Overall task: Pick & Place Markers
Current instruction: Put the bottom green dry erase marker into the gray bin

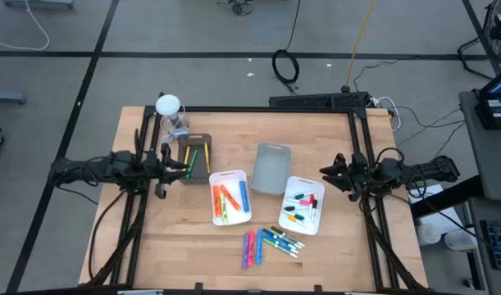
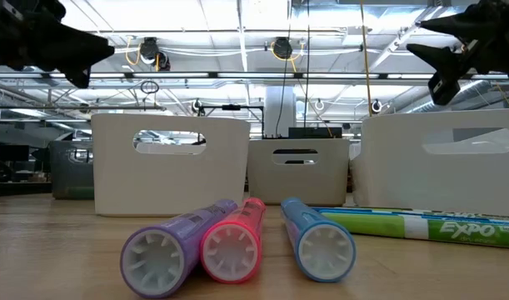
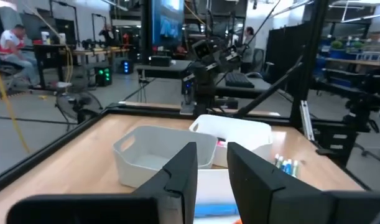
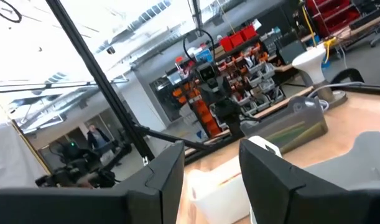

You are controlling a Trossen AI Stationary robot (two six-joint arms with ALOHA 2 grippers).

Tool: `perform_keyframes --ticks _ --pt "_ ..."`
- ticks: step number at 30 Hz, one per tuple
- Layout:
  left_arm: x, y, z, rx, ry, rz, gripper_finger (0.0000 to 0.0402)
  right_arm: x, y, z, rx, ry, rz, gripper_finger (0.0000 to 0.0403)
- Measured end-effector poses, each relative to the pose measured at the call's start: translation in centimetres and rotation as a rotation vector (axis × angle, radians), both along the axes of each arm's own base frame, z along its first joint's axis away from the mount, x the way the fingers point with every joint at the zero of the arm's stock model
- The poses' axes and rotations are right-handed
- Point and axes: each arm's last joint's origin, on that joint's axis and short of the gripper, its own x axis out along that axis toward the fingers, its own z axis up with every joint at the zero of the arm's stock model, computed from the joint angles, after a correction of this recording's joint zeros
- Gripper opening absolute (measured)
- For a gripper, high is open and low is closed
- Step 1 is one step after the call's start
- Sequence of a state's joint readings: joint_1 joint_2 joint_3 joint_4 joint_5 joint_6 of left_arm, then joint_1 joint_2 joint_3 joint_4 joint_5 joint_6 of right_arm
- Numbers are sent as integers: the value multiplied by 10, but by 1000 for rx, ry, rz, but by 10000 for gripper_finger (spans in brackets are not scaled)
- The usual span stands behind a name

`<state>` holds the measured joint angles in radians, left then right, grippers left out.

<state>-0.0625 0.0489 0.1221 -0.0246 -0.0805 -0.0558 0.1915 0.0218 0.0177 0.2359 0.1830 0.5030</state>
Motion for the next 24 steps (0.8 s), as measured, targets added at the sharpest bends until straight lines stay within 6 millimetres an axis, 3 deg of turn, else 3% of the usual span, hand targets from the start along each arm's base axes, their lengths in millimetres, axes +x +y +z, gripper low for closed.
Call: perform_keyframes --ticks 11,18,21,24 --pt "1 1 -6 -9 17 32 90 -2 0 6 17 -66 4 141" --pt "1 1 -6 -55 14 29 90 -8 10 36 69 -371 241 141" --pt "1 1 -6 -57 14 29 90 7 25 36 -22 -264 328 141" --pt "1 1 -6 -55 14 29 90 31 48 64 -98 -201 362 141"
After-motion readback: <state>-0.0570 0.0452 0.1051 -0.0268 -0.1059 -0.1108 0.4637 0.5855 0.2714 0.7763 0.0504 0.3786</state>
